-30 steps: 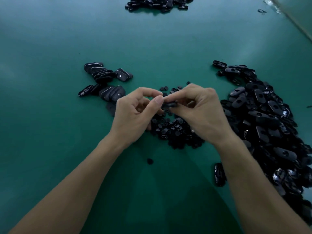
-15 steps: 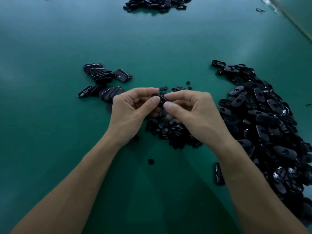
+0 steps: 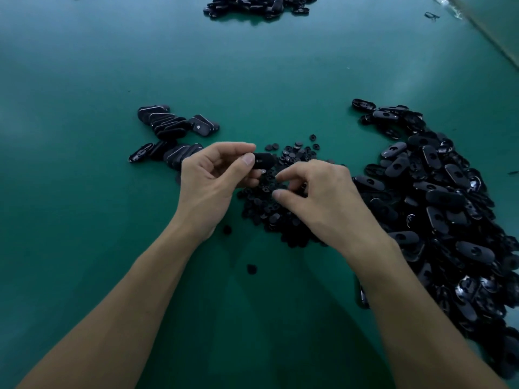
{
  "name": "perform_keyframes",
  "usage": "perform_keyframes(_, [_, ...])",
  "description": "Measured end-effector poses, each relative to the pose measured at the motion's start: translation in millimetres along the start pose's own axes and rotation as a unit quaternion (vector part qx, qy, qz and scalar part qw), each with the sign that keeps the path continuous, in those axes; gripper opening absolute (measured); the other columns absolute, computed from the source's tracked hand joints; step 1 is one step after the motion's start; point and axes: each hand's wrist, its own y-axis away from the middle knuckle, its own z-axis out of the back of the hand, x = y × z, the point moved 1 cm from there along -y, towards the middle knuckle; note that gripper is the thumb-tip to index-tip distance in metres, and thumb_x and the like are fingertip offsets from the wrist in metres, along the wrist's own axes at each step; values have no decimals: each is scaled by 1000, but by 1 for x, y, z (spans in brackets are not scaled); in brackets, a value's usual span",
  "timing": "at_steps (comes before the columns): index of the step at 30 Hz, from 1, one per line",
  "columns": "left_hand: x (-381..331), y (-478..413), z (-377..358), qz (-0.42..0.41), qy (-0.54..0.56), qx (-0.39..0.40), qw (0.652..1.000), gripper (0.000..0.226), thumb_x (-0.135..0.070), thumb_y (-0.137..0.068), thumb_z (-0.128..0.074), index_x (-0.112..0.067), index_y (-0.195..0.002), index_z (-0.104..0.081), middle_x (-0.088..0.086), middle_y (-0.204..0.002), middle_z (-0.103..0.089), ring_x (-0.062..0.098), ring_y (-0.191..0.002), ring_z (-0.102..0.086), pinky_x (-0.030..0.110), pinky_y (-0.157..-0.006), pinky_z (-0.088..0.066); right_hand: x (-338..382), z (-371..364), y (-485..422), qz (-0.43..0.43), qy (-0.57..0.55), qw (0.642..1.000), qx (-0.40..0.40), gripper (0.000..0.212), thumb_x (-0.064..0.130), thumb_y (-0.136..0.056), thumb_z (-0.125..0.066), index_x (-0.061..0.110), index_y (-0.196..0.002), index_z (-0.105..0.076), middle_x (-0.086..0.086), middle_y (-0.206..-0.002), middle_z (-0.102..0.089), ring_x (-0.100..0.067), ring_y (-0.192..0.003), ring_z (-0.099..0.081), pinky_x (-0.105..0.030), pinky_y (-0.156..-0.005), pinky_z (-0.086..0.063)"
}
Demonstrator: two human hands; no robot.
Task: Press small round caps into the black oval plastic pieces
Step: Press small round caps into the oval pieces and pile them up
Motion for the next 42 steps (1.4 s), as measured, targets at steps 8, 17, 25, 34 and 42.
perform_keyframes(8, [1,0,0,4,6,-5,1000,12,-1,-94,-65,-11,-97,-71,1,-80,-73,18,-74,-72,24,-68,-57,4,-8,1,5,33,999,20,7,28,-89,-72,24,-95,-76,4,-91,-69,-16,-92,-63,-40,-88,-53])
perform_keyframes(17, [2,-1,2,6,2,-14,1000,11,-5,-93,-66,-13,-97,-72,0,-80,-72,19,-75,-72,25,-69,-57,9,-6,3,-15,12,999,33,12,19,-92,-67,23,-101,-73,7,-92,-69,-14,-91,-63,-37,-88,-53])
perform_keyframes(25, [2,-1,3,9,-2,-18,1000,11,-8,-93,-68,-16,-97,-73,1,-82,-73,18,-75,-72,25,-70,-57,9,7,1,-32,-3,999,28,22,28,-105,-50,18,-111,-69,0,-101,-65,-14,-90,-60,-27,-76,-45])
perform_keyframes(34, [2,0,1,8,-22,-20,1000,11,-6,-92,-69,-16,-95,-73,3,-83,-75,20,-77,-74,25,-70,-58,8,15,3,10,-98,994,-53,14,18,-101,-59,17,-98,-72,12,-76,-68,2,-68,-61,-9,-62,-44])
perform_keyframes(42, [-1,4,-4,-1,-58,11,998,16,1,-88,-72,-14,-91,-72,1,-78,-76,17,-70,-74,24,-68,-59,15,15,2,23,-160,983,-86,18,13,-92,-70,23,-106,-74,13,-86,-72,-1,-79,-70,-21,-79,-57])
